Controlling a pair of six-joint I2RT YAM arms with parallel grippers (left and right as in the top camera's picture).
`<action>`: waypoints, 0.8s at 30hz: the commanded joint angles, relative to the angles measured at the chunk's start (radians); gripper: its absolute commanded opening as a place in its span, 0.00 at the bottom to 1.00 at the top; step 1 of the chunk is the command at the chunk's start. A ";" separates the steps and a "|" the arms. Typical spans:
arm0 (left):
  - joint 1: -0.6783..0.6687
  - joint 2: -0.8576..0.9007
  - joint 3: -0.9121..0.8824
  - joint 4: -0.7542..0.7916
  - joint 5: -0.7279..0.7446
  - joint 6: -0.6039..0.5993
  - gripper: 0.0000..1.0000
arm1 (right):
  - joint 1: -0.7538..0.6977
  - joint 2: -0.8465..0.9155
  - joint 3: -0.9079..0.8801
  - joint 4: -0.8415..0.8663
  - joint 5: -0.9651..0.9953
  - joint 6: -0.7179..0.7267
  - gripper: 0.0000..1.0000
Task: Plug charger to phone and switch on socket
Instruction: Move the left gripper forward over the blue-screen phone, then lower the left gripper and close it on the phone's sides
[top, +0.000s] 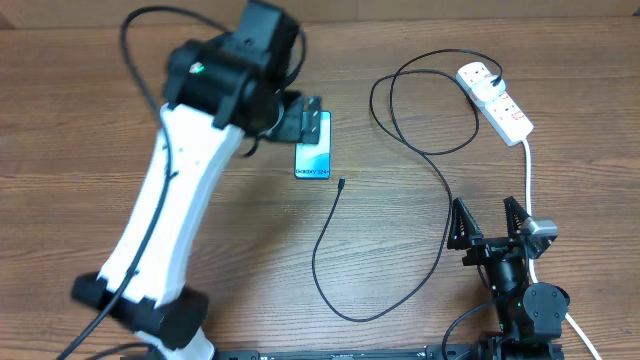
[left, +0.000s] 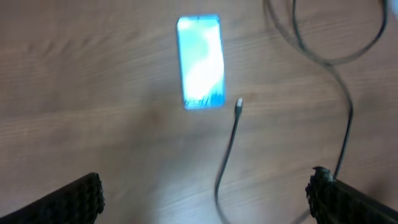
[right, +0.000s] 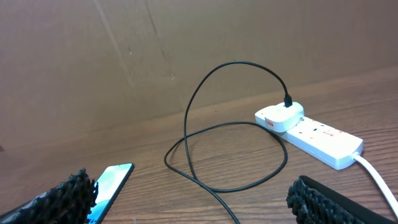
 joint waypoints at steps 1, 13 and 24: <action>-0.013 0.071 0.033 0.067 0.007 -0.043 1.00 | 0.006 -0.012 -0.011 0.003 -0.005 -0.005 1.00; -0.013 0.350 0.033 0.212 0.146 -0.069 1.00 | 0.006 -0.012 -0.011 0.003 -0.005 -0.005 1.00; -0.016 0.529 0.033 0.201 0.012 -0.174 1.00 | 0.007 -0.012 -0.011 0.003 -0.005 -0.005 1.00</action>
